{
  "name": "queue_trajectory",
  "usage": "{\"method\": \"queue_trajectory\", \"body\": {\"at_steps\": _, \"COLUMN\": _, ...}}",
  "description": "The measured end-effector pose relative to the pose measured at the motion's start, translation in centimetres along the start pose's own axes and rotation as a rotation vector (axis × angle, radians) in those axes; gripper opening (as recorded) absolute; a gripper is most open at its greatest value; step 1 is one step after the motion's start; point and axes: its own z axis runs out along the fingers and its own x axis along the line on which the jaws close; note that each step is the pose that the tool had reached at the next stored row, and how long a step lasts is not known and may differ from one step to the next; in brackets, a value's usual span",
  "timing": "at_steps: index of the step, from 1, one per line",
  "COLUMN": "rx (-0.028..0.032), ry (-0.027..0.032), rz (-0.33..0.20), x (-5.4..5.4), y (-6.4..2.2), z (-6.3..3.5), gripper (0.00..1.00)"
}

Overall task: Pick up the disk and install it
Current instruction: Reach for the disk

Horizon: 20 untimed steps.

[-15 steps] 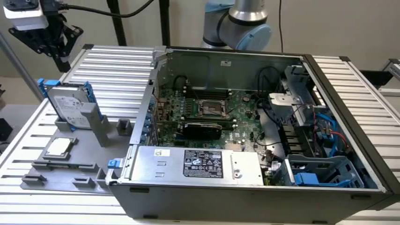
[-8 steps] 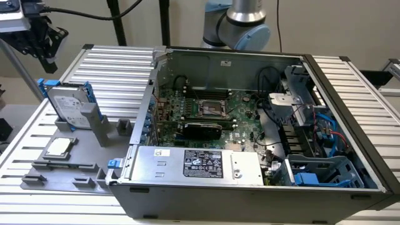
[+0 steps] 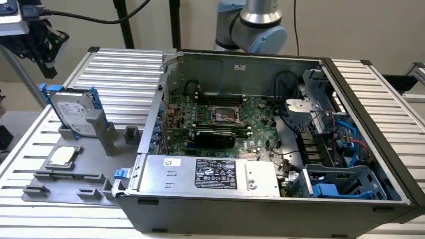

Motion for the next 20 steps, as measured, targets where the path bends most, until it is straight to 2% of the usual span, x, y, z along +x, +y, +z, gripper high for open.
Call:
{"method": "queue_trajectory", "body": {"at_steps": 5, "rx": -0.0049, "ry": 0.0001, "rz": -0.003, "x": 0.41, "y": 0.00, "z": 0.34, "gripper": 0.00}}
{"method": "queue_trajectory", "body": {"at_steps": 20, "rx": -0.0049, "ry": 0.0002, "rz": -0.005, "x": 0.43, "y": 0.01, "z": 0.34, "gripper": 0.00}}
